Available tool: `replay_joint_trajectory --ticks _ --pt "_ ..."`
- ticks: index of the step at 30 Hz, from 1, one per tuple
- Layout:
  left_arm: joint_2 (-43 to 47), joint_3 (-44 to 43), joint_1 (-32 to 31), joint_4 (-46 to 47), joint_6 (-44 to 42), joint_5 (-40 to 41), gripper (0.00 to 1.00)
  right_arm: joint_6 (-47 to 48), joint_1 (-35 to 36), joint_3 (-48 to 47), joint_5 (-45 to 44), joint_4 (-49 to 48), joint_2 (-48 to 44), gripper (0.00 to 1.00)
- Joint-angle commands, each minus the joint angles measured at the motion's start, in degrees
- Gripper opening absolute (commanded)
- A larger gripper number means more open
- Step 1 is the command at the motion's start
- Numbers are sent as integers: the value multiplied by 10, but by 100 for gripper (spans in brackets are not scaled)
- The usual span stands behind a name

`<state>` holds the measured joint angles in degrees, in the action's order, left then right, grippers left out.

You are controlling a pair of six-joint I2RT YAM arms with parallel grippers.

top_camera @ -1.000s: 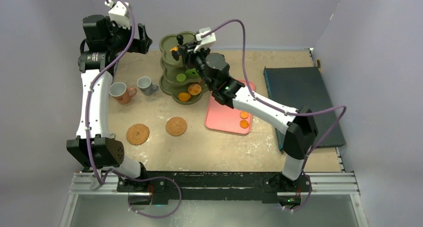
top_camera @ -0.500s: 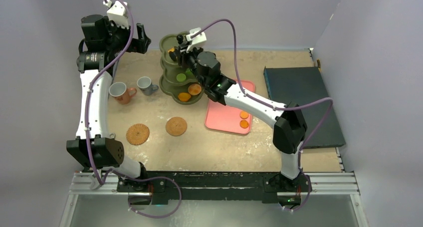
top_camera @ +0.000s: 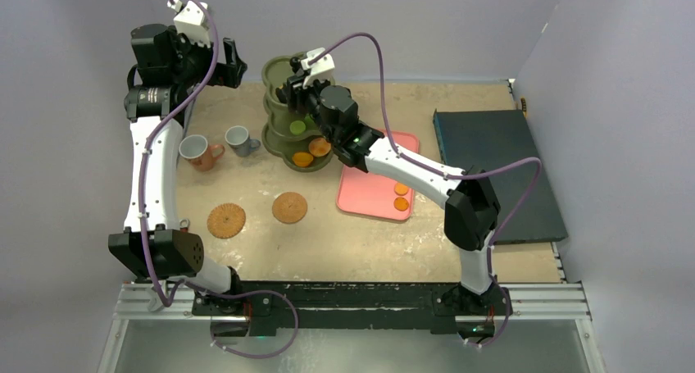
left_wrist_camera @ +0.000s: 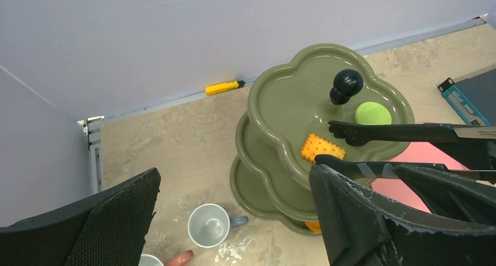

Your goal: Serve the afternoon tea

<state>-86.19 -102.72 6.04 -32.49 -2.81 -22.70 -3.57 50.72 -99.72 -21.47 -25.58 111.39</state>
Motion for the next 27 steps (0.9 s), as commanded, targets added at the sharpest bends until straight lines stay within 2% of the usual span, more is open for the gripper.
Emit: replay_joint_trajectory --ticks 1,9,14,20,27 --pt "24 -12 8 10 -8 -5 99 14 0 -28 0 -22 -33 52" --pt "25 -11 8 10 -6 -6 99 23 0 16 -7 -41 -98 52" --pt "24 -12 8 10 -6 -9 99 27 0 86 -16 -29 -160 52" --pt "28 -8 9 10 -2 -14 99 11 -3 248 -72 -16 -268 51" --pt "30 -3 9 12 -2 -16 99 -67 -28 448 -127 25 -385 51"
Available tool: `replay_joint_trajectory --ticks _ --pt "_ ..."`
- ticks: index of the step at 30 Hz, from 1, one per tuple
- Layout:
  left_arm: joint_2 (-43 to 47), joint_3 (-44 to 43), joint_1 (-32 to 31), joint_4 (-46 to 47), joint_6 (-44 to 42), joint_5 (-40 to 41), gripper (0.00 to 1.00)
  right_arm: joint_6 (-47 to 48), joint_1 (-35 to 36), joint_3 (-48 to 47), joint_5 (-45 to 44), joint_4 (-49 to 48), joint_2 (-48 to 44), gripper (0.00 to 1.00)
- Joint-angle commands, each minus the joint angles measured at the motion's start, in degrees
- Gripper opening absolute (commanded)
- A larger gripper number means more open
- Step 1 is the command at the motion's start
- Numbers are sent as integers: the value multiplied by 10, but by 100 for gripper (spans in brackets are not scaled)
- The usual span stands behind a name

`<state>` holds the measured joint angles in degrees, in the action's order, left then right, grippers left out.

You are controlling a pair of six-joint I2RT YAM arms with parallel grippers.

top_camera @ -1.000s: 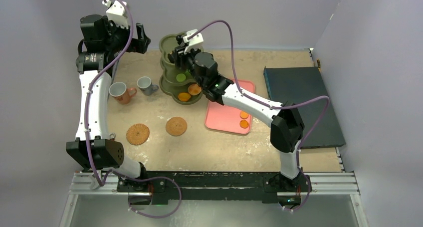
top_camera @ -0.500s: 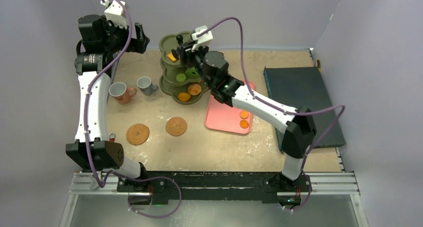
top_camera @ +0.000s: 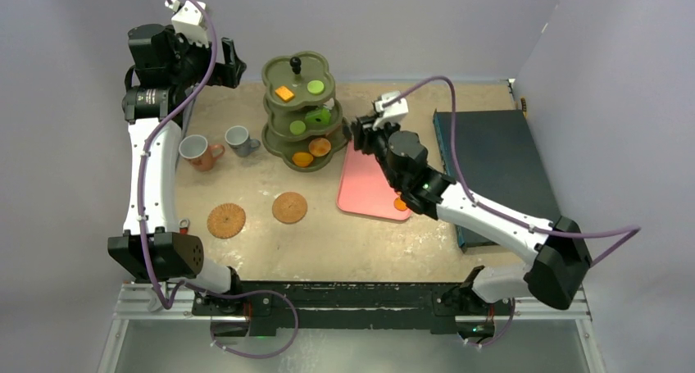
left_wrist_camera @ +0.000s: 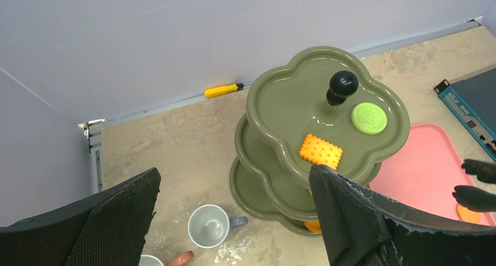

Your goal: Serve the afternoon tea

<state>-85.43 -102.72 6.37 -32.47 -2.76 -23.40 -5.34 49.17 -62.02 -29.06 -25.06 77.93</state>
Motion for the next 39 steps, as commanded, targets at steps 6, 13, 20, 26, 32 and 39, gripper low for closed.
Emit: replay_joint_trajectory --ticks 6,13,20,26,32,39 --pt "21 -4 6 13 2 -12 99 -106 -31 166 -78 62 -108 50" --pt "19 -4 6 13 4 -13 99 -138 -45 228 -99 85 -122 50" --pt "13 -6 6 16 13 -24 99 -175 -63 275 -99 86 -122 50" --pt "10 -5 6 20 18 -28 99 -180 -66 286 -104 87 -110 50" --pt "11 -6 6 21 15 -25 99 -183 -68 290 -111 87 -107 53" --pt "9 -8 6 22 17 -26 99 -169 -71 292 -124 82 -105 54"
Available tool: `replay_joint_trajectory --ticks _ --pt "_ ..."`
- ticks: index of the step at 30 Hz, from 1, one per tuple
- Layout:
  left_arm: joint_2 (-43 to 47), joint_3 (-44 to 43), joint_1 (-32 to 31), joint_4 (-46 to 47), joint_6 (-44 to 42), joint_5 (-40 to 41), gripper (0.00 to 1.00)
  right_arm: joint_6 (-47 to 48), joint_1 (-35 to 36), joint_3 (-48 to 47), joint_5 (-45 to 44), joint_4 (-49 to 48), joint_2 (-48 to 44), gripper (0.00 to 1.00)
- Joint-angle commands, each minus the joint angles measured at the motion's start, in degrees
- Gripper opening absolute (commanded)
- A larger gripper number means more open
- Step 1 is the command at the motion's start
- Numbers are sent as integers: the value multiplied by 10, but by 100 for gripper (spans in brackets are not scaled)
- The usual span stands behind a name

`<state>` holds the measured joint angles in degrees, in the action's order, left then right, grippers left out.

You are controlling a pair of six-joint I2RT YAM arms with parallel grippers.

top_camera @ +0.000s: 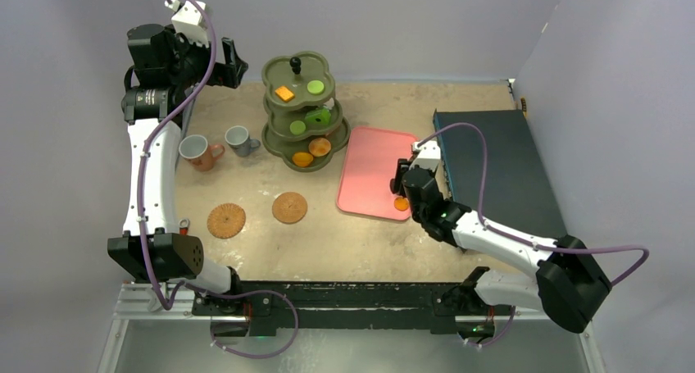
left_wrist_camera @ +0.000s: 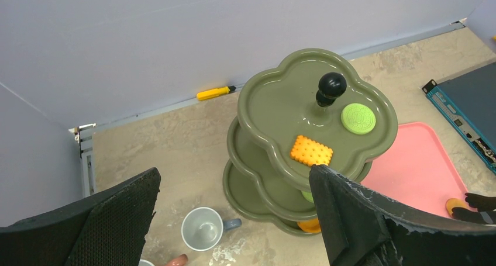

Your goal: Serve the afternoon tea

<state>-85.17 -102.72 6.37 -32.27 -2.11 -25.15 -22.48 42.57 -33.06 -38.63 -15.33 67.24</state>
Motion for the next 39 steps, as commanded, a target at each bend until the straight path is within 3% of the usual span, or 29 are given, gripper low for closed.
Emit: replay_joint_trajectory --ticks 1,16,27,32,39 --pt "6 -8 5 20 10 -9 99 4 -5 2 -29 -17 5 55" --pt "3 -18 6 16 4 -2 99 -1 -7 9 -24 -42 51 54" --pt "2 -23 6 13 6 -1 99 31 -6 -12 -30 -64 27 32" --pt "1 -23 6 13 7 -1 99 87 -6 -109 -11 -86 42 32" --pt "2 -26 6 11 7 2 99 177 -8 -341 64 -119 148 33"
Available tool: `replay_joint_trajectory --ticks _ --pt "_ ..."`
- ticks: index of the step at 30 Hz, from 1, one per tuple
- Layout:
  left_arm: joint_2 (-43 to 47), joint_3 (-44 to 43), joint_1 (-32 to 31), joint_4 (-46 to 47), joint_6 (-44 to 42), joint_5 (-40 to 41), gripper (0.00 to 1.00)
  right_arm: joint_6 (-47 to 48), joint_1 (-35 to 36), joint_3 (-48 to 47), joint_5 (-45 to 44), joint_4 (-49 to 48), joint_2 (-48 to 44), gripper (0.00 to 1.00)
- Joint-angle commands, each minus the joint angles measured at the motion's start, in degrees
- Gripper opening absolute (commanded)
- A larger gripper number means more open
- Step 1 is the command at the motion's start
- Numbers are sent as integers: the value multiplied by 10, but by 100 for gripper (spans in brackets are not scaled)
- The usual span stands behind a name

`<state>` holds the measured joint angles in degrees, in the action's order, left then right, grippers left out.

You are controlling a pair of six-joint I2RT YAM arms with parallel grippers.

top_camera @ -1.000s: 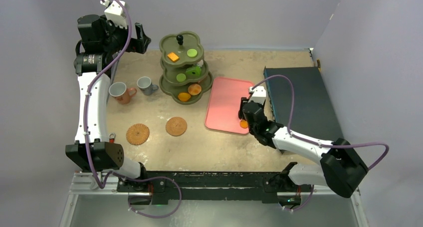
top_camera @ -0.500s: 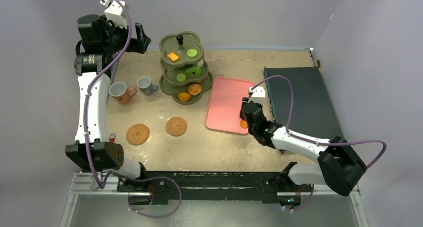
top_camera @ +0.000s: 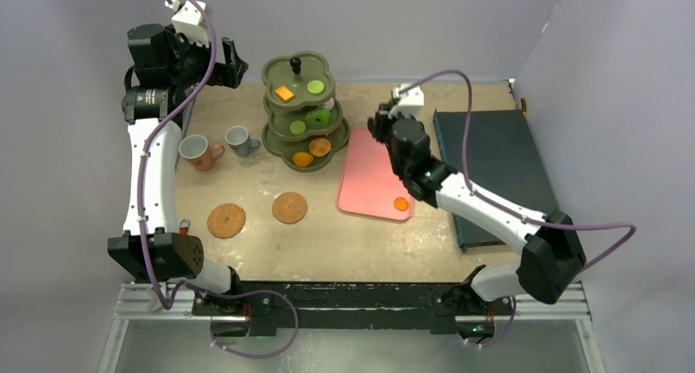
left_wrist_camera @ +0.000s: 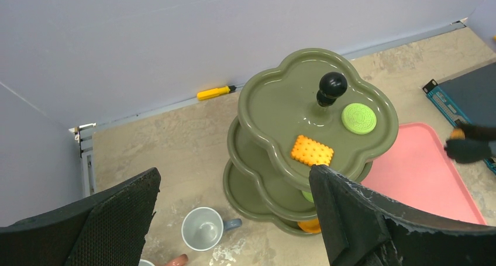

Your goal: Serve the afternoon tea

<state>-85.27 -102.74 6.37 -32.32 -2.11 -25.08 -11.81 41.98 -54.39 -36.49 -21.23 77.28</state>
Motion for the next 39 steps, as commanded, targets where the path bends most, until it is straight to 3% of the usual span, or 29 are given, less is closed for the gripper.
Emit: replay_joint_trajectory --ticks 1,8,17,31,39 --pt "3 -26 7 10 7 2 99 77 -2 -162 52 -60 71 33" --pt "5 -28 6 6 6 2 99 106 -9 -407 98 -53 234 34" --pt "7 -19 7 8 3 2 99 103 -12 -579 137 -37 366 34" --pt "10 -13 7 13 3 2 99 85 -12 -633 145 -45 419 37" --pt "10 -10 7 19 11 0 99 82 -11 -627 150 -40 409 54"
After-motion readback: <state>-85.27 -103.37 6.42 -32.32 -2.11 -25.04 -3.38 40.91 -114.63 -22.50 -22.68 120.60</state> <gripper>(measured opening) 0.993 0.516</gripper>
